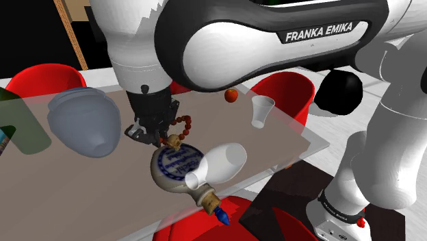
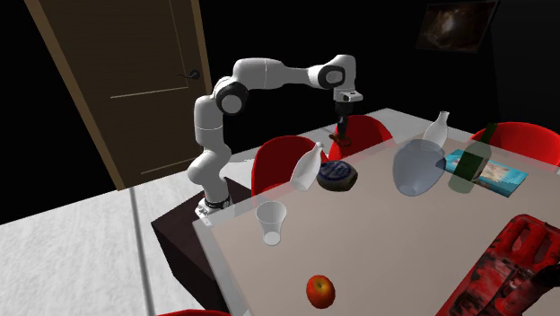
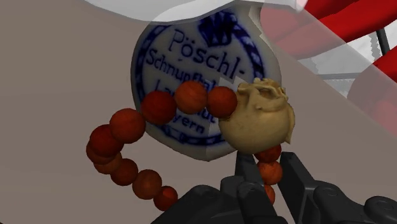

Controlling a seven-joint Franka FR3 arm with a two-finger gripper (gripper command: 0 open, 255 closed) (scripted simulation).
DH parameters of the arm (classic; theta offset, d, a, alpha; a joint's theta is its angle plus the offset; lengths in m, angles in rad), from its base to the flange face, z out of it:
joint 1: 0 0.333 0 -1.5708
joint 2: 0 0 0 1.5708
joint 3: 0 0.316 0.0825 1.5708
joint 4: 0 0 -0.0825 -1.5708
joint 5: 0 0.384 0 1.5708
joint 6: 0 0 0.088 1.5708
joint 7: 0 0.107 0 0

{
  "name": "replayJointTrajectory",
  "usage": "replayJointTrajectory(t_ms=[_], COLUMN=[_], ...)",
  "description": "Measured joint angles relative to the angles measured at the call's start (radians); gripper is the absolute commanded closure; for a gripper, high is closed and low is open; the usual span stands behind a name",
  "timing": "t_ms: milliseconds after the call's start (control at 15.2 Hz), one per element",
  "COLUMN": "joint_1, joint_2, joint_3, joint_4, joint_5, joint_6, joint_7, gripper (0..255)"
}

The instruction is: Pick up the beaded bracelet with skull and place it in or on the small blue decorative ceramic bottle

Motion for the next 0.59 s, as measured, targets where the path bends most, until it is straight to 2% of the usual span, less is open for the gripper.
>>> replayJointTrajectory(t_ms=[594], joint_1=[-0.008], joint_2=[-0.009], joint_3=[-0.004], joint_4=[-0.108], joint_5=[0.001], joint_6=[0.100], joint_7=[0.014], gripper=[255])
